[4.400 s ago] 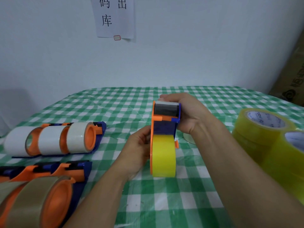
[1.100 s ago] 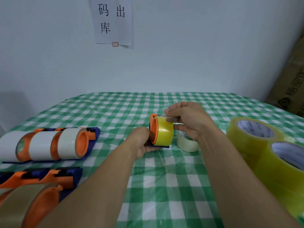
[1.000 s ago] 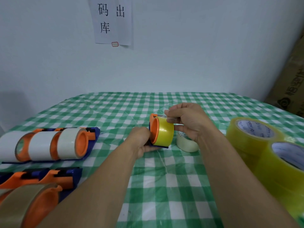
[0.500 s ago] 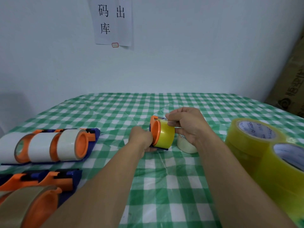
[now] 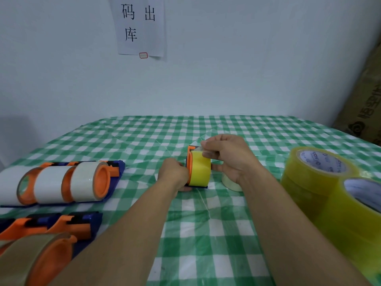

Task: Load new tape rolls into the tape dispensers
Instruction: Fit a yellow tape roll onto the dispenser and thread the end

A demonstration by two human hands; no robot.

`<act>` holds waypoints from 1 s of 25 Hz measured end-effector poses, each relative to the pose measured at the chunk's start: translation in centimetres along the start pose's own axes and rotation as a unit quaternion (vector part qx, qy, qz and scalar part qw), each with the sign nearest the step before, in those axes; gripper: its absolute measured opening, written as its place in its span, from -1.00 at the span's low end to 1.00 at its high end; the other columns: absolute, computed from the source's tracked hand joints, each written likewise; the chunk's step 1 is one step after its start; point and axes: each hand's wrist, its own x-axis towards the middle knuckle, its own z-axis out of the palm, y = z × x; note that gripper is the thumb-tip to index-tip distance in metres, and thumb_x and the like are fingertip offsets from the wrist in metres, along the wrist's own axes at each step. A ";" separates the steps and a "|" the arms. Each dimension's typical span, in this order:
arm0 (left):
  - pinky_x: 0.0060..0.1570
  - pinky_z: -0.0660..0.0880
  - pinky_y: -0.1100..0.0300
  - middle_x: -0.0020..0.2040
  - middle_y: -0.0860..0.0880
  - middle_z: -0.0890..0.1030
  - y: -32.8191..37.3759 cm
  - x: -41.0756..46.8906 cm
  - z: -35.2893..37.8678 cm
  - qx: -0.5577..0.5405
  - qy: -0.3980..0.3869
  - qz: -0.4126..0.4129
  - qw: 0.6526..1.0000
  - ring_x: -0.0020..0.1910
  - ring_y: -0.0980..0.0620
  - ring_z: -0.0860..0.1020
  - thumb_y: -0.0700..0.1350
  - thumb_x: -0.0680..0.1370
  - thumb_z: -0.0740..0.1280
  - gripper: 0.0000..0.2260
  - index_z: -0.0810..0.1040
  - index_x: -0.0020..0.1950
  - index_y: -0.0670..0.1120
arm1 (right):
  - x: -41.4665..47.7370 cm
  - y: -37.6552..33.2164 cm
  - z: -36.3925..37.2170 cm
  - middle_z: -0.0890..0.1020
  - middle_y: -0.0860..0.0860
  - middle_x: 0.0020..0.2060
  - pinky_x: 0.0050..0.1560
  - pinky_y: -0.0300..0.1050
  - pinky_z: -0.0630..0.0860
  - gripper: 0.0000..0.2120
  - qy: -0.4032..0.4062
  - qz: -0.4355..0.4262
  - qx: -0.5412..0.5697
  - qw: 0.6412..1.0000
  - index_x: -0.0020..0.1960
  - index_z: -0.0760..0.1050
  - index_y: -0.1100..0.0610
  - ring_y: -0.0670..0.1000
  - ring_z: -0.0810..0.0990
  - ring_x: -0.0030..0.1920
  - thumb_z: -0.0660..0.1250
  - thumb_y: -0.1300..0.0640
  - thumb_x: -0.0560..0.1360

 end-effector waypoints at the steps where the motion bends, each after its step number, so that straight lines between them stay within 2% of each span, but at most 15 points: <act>1: -0.34 0.67 -0.07 0.03 -0.30 0.62 0.0 0.0 -0.1 -0.006 -0.004 -0.005 1.000 -0.12 -0.26 0.67 -0.39 0.56 0.32 -0.88 0.57 0.08 -0.32 | 0.0 0.0 0.0 0.65 0.01 -0.31 -0.16 0.00 0.62 -0.87 0.000 0.004 0.002 1.000 -0.14 0.55 0.14 -0.02 0.65 -0.22 0.50 0.25 0.47; 9: -0.48 0.62 0.10 0.03 -0.27 0.62 0.7 -1.1 -0.7 -0.046 -0.011 -0.028 0.998 -0.15 -0.19 0.66 -0.39 0.57 0.31 -0.86 0.57 0.11 -0.33 | -0.2 -0.8 -0.8 0.66 0.03 -0.25 0.10 0.12 0.64 -0.89 0.045 -0.010 0.026 0.999 -0.04 0.59 0.18 0.00 0.69 -0.15 0.50 0.23 0.48; 13: -0.50 0.60 0.10 0.05 -0.27 0.62 0.8 -1.3 -0.7 -0.063 -0.003 -0.030 0.998 -0.15 -0.20 0.66 -0.40 0.59 0.27 -0.85 0.57 0.12 -0.32 | -0.2 -0.8 -0.7 0.66 0.03 -0.25 0.14 0.15 0.63 -0.89 0.045 -0.010 0.025 0.999 -0.03 0.59 0.18 0.01 0.69 -0.14 0.50 0.23 0.48; 16: -0.44 0.64 0.04 0.01 -0.27 0.63 0.6 -1.5 -0.7 -0.071 0.008 -0.023 0.997 -0.14 -0.21 0.66 -0.41 0.59 0.25 -0.85 0.59 0.07 -0.31 | -0.3 -0.7 -0.5 0.65 0.03 -0.26 0.13 0.14 0.64 -0.90 0.041 -0.009 0.025 0.999 -0.10 0.57 0.17 0.01 0.68 -0.16 0.50 0.24 0.48; 19: -0.24 0.68 -0.10 -0.03 -0.26 0.63 0.3 -1.7 -1.1 -0.048 0.027 -0.006 0.998 -0.13 -0.23 0.66 -0.42 0.57 0.24 -0.83 0.59 -0.05 -0.24 | -0.5 -1.0 -0.3 0.65 0.02 -0.27 0.09 0.09 0.66 -0.91 0.045 -0.022 0.018 0.999 -0.11 0.57 0.17 0.00 0.67 -0.17 0.48 0.24 0.50; 21: -0.09 0.67 -0.16 -0.07 -0.20 0.63 0.4 -2.1 -1.8 0.023 0.062 0.032 0.997 -0.10 -0.21 0.64 -0.34 0.58 0.24 -0.80 0.54 -0.17 -0.12 | -0.8 -1.6 -0.2 0.66 0.01 -0.27 0.04 0.03 0.68 -0.91 0.047 -0.049 0.005 0.998 -0.10 0.56 0.17 -0.01 0.66 -0.19 0.48 0.24 0.50; 23: -0.02 0.64 -0.17 -0.09 -0.11 0.62 0.7 -3.2 -2.7 0.058 0.105 0.090 0.989 -0.07 -0.17 0.62 -0.18 0.61 0.25 -0.79 0.52 -0.21 -0.03 | -1.5 -2.5 0.2 0.64 0.02 -0.28 -0.02 -0.02 0.69 -0.90 0.042 -0.087 -0.001 0.995 -0.11 0.56 0.17 -0.01 0.65 -0.22 0.48 0.24 0.50; 25: -0.08 0.65 -0.15 -0.07 -0.12 0.64 1.3 -5.3 -3.5 -0.036 0.124 0.137 0.982 -0.13 -0.15 0.61 -0.03 0.64 0.22 -0.77 0.54 -0.18 -0.02 | -2.4 -3.2 1.1 0.63 0.03 -0.30 -0.07 -0.04 0.69 -0.90 0.031 -0.129 -0.017 0.991 -0.12 0.56 0.18 -0.03 0.64 -0.26 0.47 0.23 0.51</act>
